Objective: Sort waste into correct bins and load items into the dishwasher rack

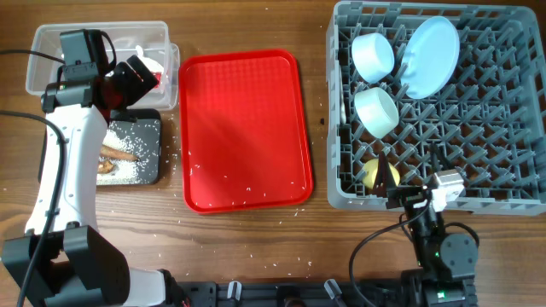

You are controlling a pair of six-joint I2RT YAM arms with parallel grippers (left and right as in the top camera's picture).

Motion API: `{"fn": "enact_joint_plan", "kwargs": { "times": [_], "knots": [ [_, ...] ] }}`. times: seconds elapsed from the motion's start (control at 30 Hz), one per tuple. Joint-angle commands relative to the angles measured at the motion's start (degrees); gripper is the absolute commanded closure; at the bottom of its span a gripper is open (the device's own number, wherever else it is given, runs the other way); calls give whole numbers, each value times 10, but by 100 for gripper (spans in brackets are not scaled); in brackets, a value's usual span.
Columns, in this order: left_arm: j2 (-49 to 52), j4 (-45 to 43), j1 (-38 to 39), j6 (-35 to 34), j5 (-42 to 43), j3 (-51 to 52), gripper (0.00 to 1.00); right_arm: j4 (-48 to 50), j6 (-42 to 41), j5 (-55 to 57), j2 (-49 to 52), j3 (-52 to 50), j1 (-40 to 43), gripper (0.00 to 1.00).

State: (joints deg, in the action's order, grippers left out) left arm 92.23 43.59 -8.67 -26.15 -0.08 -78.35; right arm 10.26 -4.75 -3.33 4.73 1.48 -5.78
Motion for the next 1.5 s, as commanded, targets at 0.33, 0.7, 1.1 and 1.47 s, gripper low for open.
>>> {"fn": "enact_joint_plan", "kwargs": {
  "times": [0.33, 0.7, 1.1, 1.47],
  "knots": [
    [4, -1, 1, 9, 1, -4, 0, -101, -74, -10, -46, -12, 2, 0],
    [4, -1, 1, 9, 1, -4, 0, -101, -74, -10, -45, -12, 2, 0],
    [-10, 0, 3, 9, 1, -4, 0, -101, -74, -10, -45, -12, 2, 0],
    [-162, 1, 94, 9, 1, -4, 0, -101, -74, -10, -45, -12, 2, 0]
  ]
}}
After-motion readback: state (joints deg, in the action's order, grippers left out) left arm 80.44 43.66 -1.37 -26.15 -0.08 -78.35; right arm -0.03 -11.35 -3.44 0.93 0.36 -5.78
